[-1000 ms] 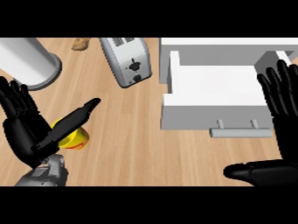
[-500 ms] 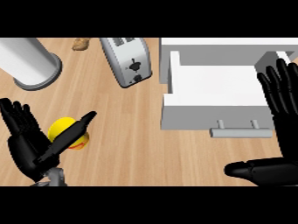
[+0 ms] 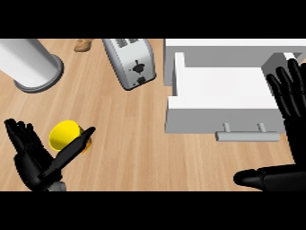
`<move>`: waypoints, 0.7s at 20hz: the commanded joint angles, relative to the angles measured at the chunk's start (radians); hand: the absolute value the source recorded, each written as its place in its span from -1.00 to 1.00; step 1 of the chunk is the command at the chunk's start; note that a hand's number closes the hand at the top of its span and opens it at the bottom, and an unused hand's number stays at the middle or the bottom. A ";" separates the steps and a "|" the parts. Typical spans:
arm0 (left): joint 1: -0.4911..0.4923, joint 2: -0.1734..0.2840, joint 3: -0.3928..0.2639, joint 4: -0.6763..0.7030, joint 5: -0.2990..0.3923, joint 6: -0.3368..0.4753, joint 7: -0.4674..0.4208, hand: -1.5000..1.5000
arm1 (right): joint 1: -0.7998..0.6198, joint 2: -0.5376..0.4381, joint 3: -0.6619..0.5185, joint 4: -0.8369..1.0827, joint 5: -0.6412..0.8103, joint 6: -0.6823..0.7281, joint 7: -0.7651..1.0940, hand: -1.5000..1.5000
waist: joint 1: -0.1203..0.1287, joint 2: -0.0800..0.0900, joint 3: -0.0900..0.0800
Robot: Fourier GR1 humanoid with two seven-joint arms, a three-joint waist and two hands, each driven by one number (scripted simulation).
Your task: Pick up the cup, place it into the drawer and close the drawer
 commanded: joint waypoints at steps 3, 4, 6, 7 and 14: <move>0.062 0.000 0.032 0.066 0.111 -0.073 -0.142 -1.00 | 0.005 -0.025 -0.046 -0.008 -0.046 0.030 0.003 -1.00 | 0.000 0.000 0.000; -0.002 0.000 0.006 0.172 0.162 -0.044 -0.190 -1.00 | -0.001 0.016 0.027 0.028 0.040 -0.005 -0.028 -1.00 | -0.001 0.000 0.000; 0.025 0.000 0.035 0.207 0.197 -0.081 -0.248 -1.00 | 0.004 0.000 0.001 -0.037 -0.003 -0.001 0.021 -1.00 | -0.001 0.000 0.000; 0.013 0.000 -0.052 0.150 0.165 0.004 -0.179 -1.00 | -0.040 0.014 0.022 -0.015 0.007 -0.024 0.055 -1.00 | 0.000 0.000 0.000; 0.004 0.000 0.080 0.360 0.318 -0.148 -0.405 -1.00 | 0.034 0.003 0.002 0.022 0.009 0.029 -0.054 -1.00 | -0.001 0.001 0.000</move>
